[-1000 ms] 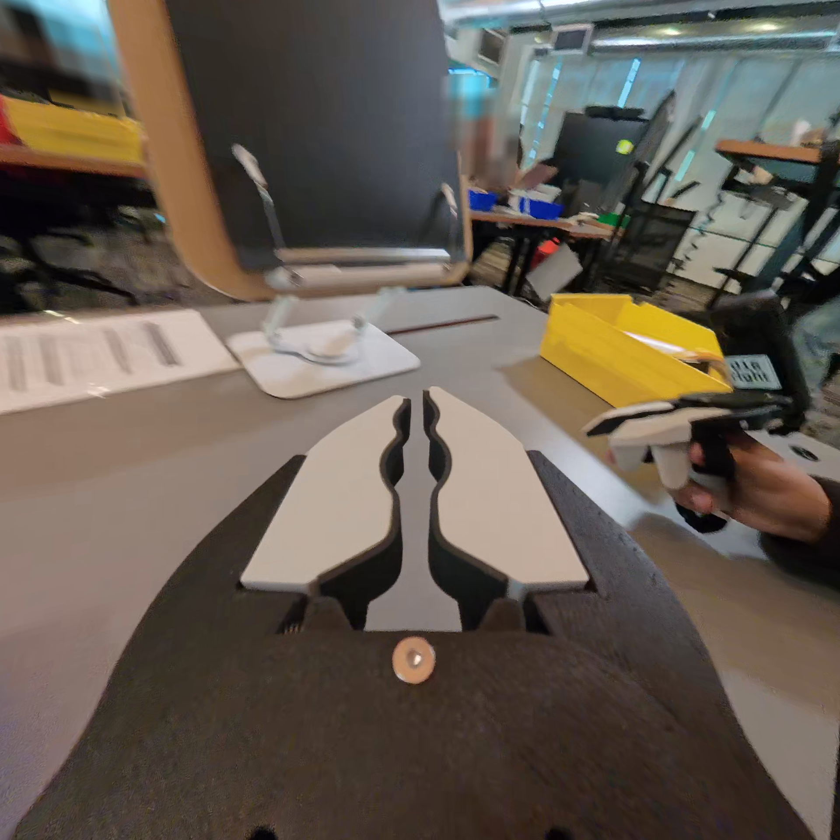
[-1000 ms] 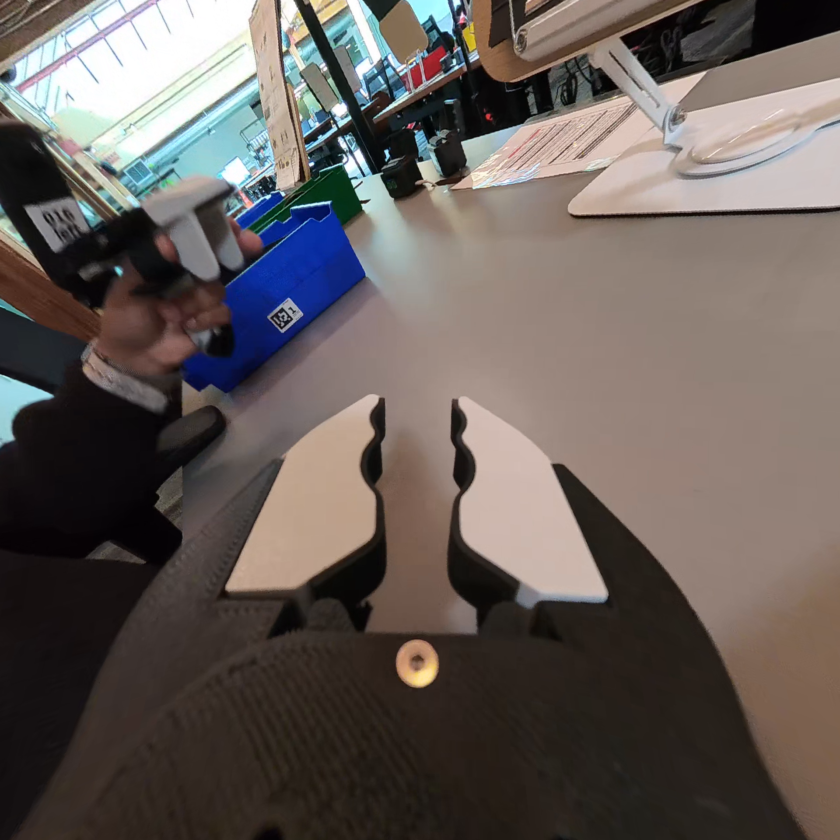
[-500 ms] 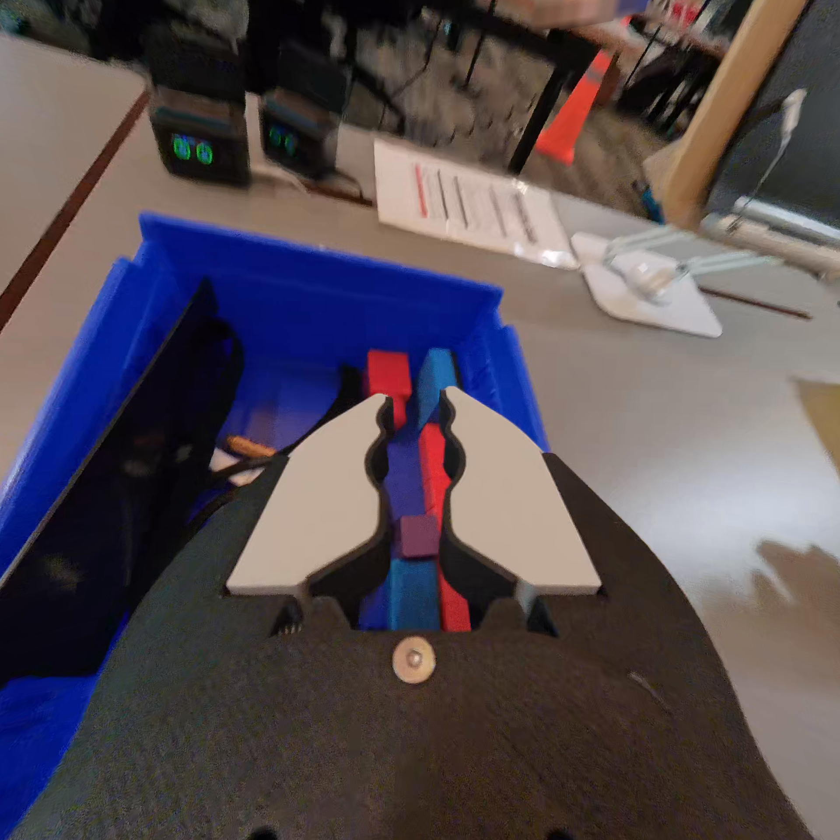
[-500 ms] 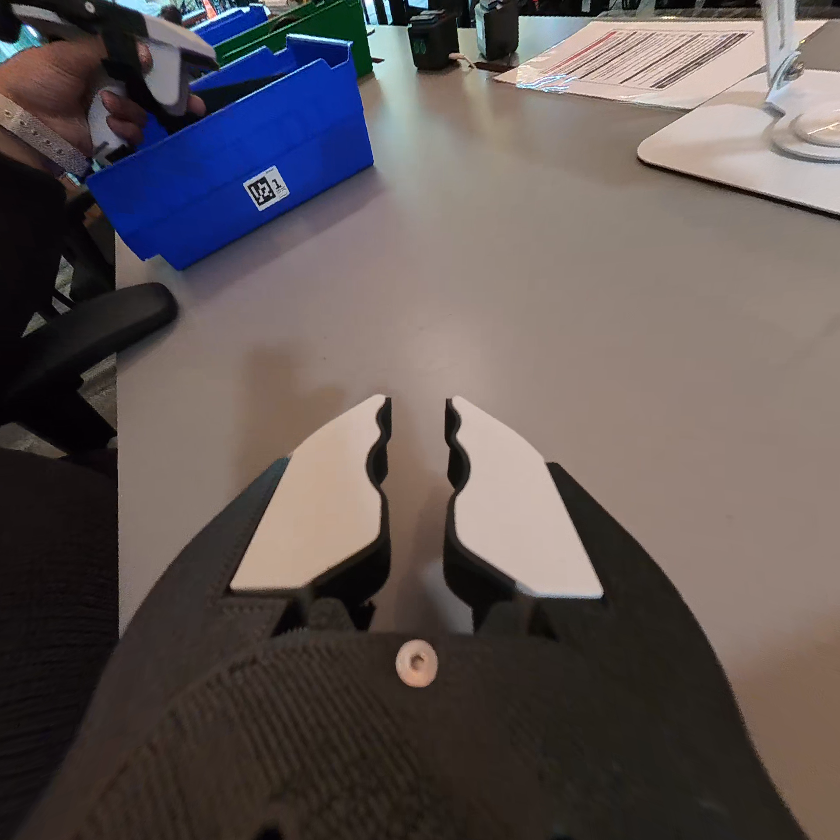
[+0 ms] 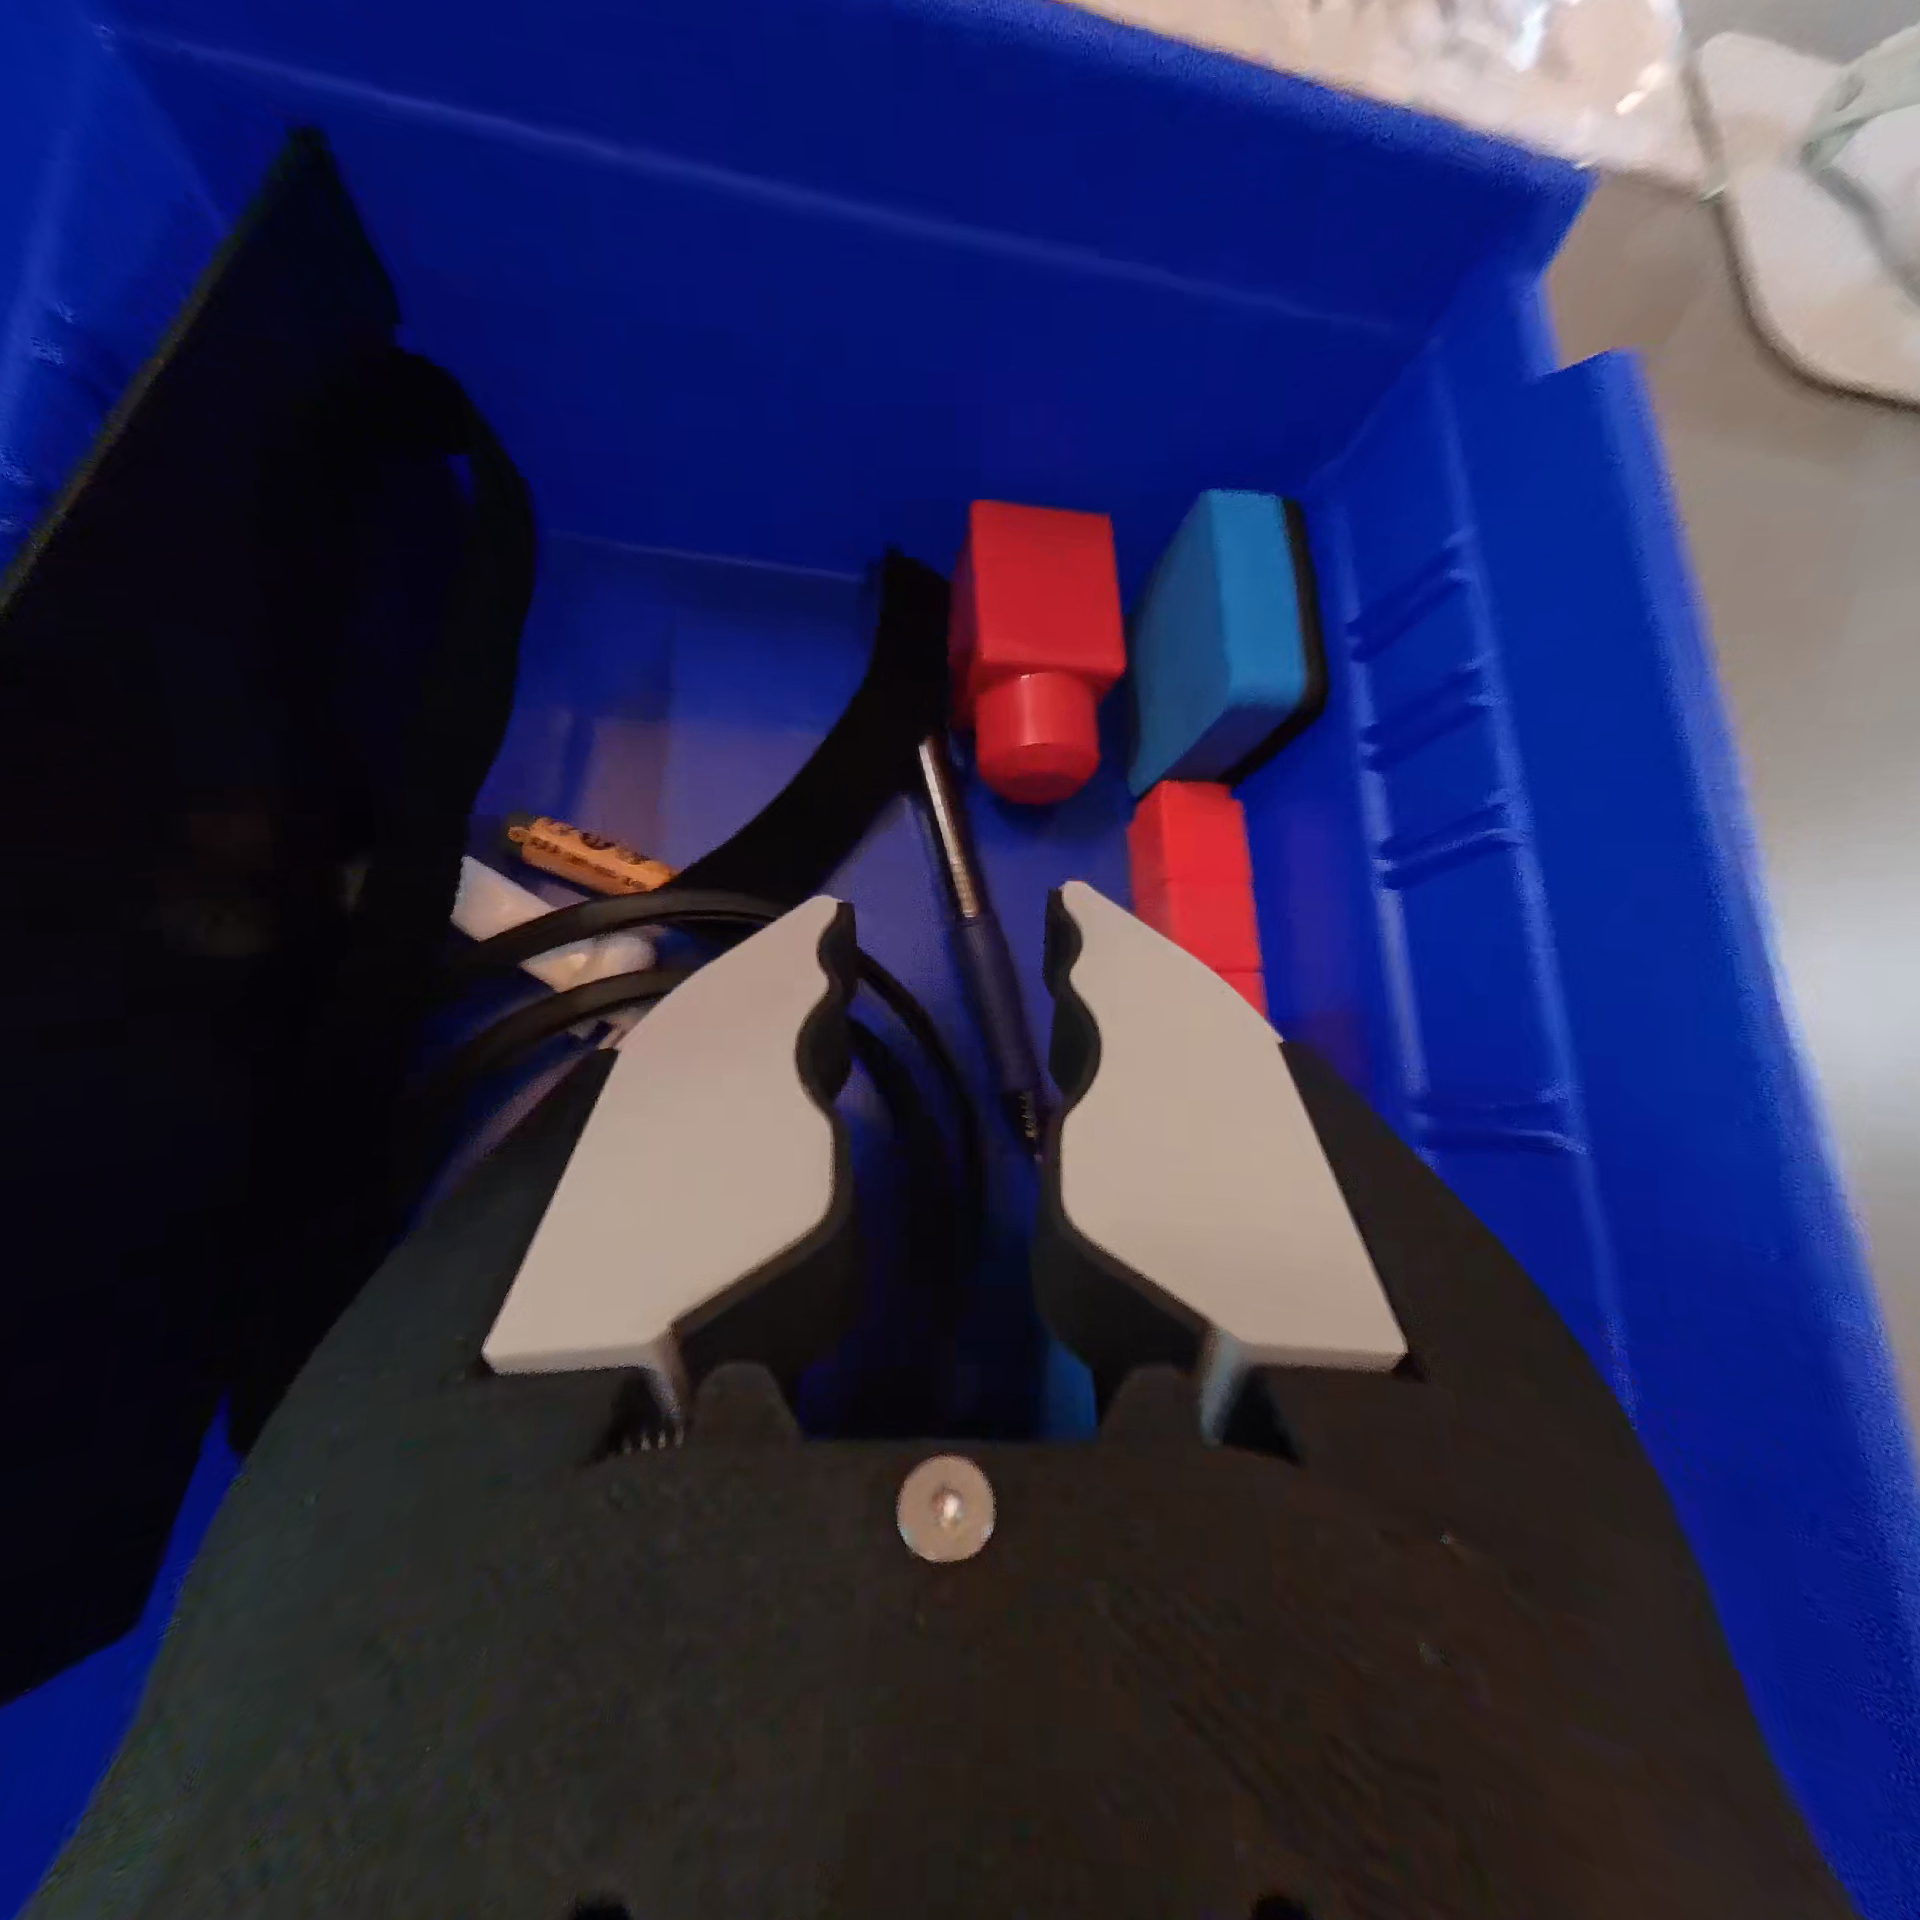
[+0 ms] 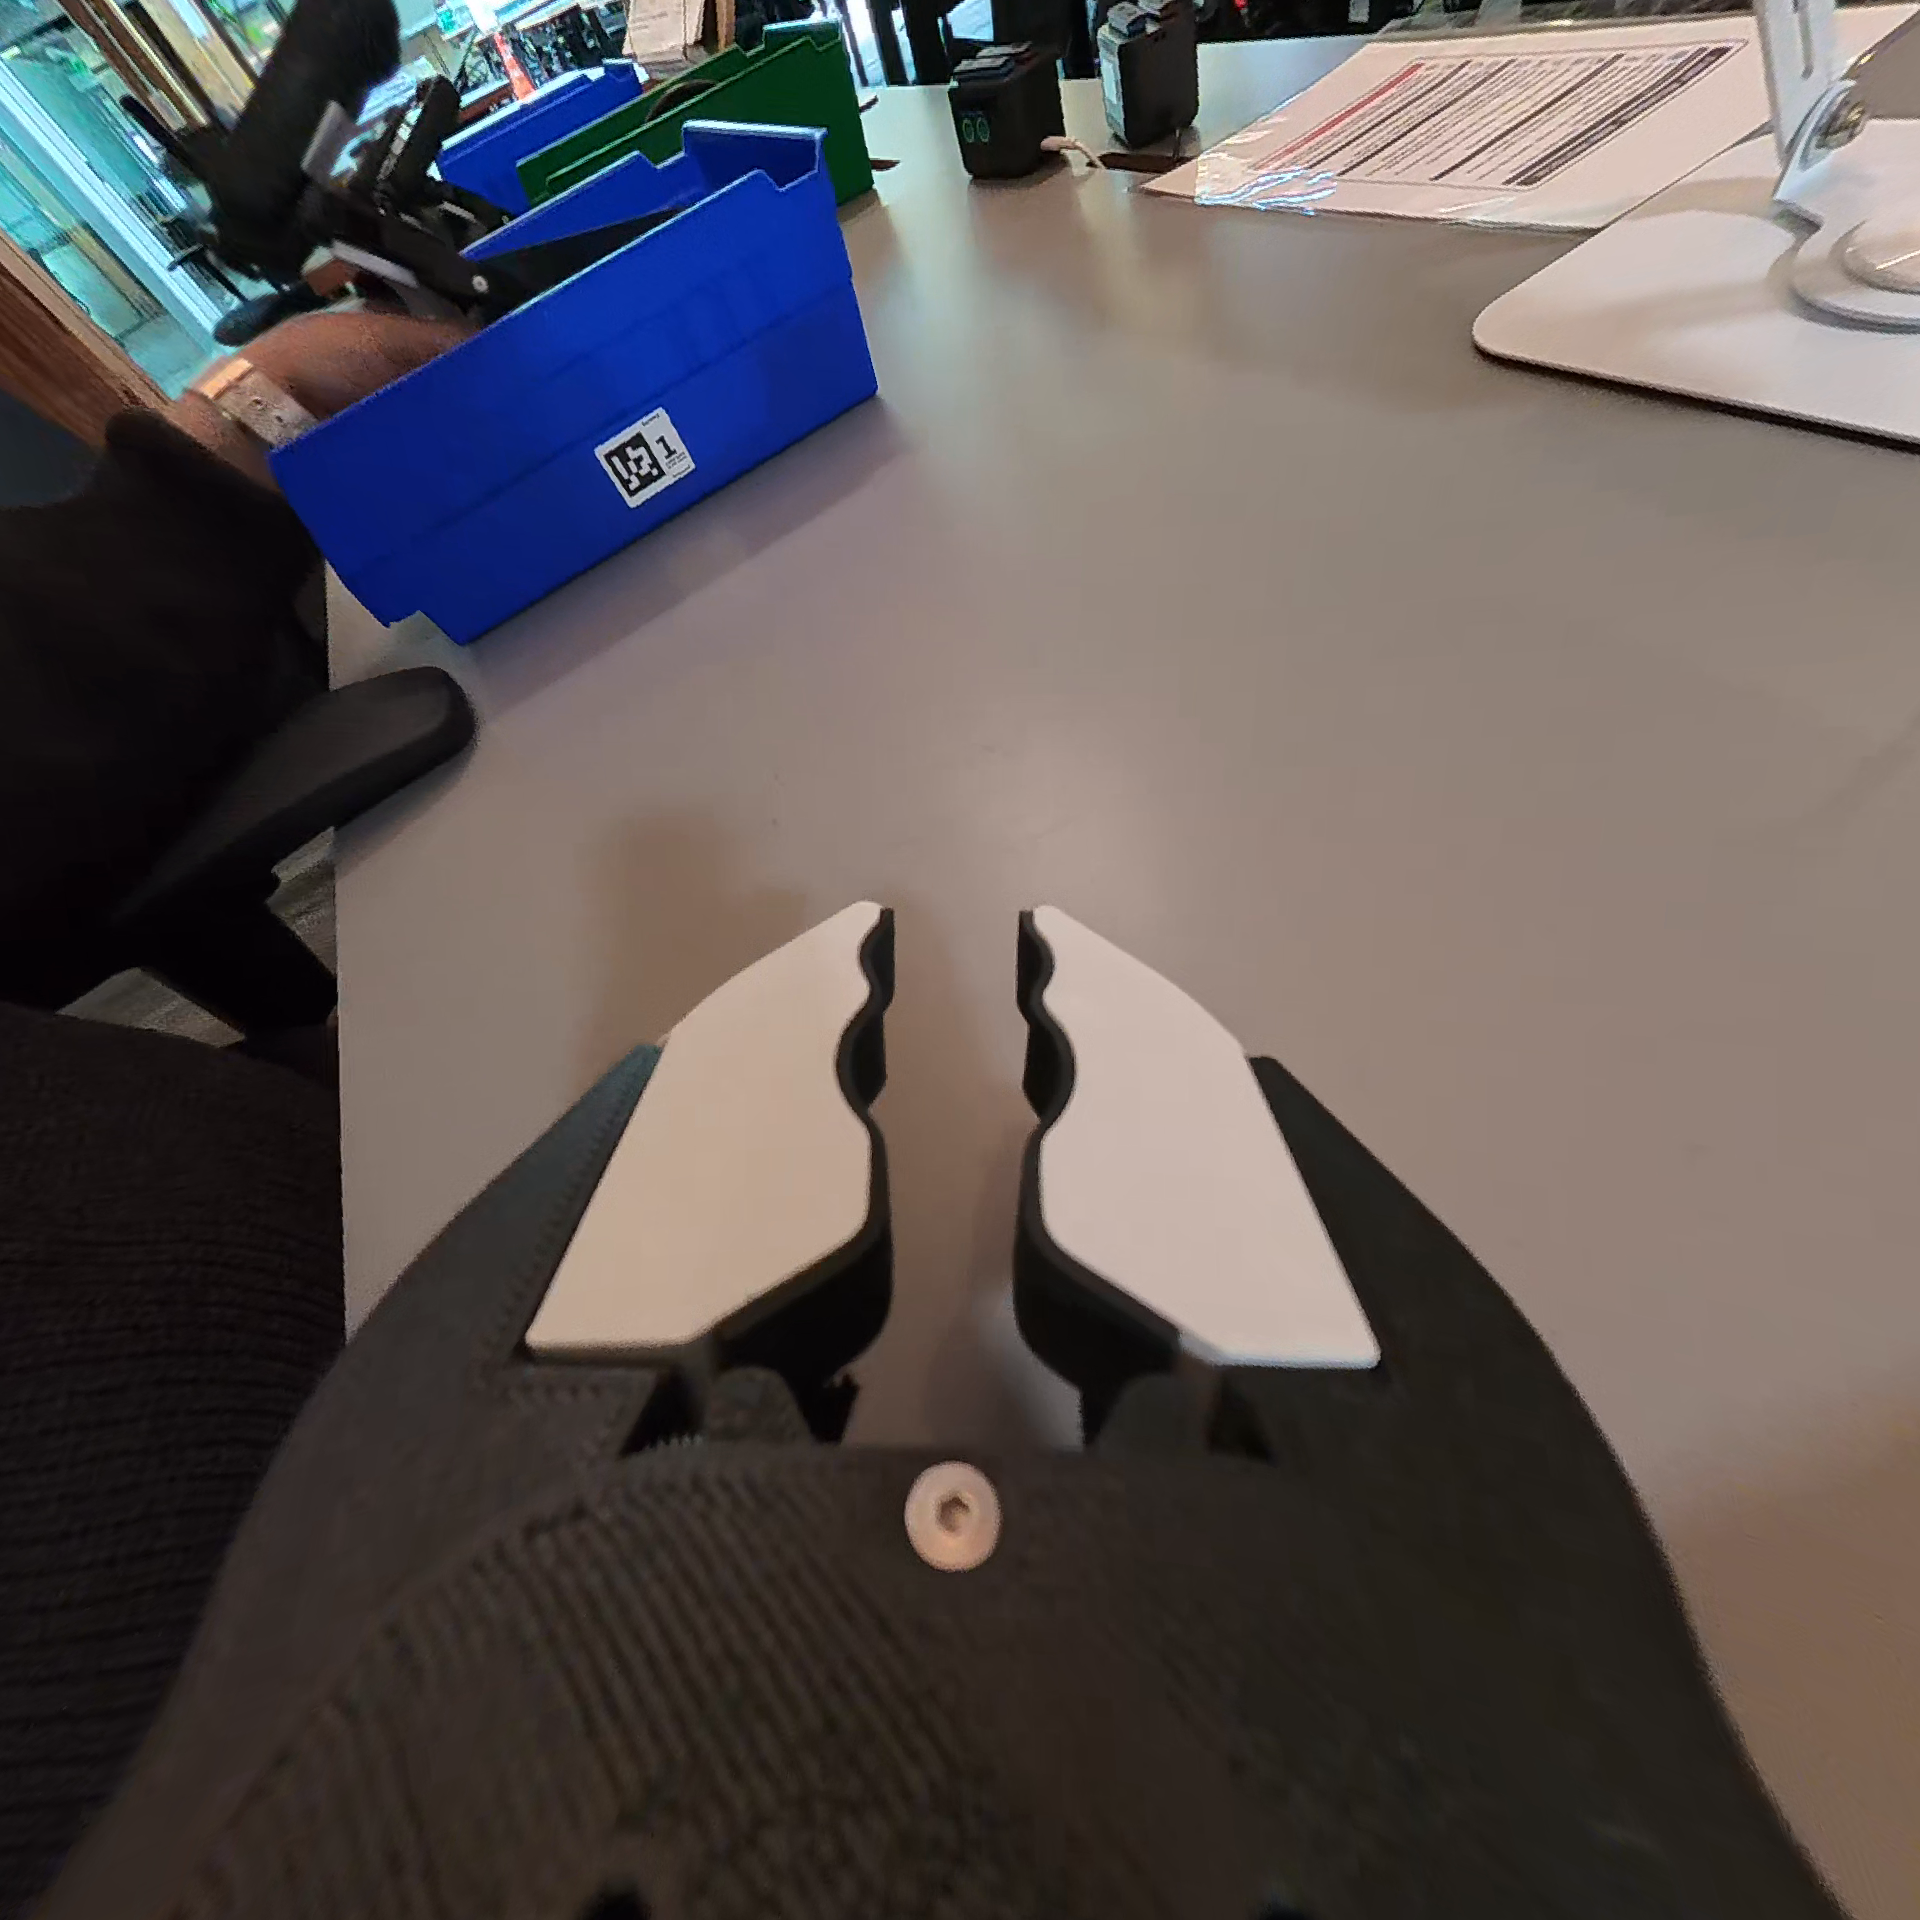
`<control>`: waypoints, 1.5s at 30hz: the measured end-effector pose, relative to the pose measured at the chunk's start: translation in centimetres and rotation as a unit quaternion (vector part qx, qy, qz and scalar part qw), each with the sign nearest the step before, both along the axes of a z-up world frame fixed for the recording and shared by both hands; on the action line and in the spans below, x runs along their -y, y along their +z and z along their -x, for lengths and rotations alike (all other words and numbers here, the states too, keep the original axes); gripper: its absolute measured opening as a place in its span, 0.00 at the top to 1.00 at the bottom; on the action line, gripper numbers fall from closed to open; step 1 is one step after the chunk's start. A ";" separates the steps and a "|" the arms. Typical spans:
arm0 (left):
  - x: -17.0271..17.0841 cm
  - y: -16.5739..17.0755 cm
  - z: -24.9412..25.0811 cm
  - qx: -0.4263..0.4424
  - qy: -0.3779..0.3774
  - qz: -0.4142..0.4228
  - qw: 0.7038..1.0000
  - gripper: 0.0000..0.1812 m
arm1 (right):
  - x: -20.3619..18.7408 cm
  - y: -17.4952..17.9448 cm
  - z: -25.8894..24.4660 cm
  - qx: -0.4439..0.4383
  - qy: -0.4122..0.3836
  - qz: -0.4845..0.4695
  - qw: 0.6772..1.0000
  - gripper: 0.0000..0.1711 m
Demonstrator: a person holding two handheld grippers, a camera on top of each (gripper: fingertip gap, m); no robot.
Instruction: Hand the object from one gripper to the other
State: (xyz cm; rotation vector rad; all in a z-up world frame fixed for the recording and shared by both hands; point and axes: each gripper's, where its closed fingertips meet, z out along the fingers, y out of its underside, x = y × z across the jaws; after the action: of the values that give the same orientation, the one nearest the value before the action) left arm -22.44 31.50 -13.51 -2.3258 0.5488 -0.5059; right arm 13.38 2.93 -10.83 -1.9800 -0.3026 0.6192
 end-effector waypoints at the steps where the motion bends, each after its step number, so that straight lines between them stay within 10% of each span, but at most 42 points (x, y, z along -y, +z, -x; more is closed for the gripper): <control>1: -0.3 -0.4 0.2 -0.019 0.002 -0.005 1.000 0.80 | 0.2 0.0 0.0 0.003 0.000 0.000 1.000 0.87; 7: -0.8 -1.2 -1.7 -0.049 -0.037 -0.003 0.998 0.90 | 1.3 -0.2 -0.4 0.020 -0.011 0.001 1.000 0.87; 39: -1.1 -2.8 -0.7 -0.126 -0.061 -0.004 0.990 0.77 | 1.7 -0.1 -1.0 -0.054 -0.017 0.023 0.998 0.87; 45: -0.9 -3.6 -0.9 -0.178 -0.082 -0.014 0.980 0.89 | 1.8 -0.2 -0.9 -0.057 -0.013 0.025 0.998 0.87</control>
State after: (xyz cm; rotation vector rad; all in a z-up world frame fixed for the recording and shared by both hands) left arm -21.55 32.39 -17.15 -2.3677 0.9153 -0.1494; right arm 14.31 1.17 -10.99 -1.9853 -0.1935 0.7260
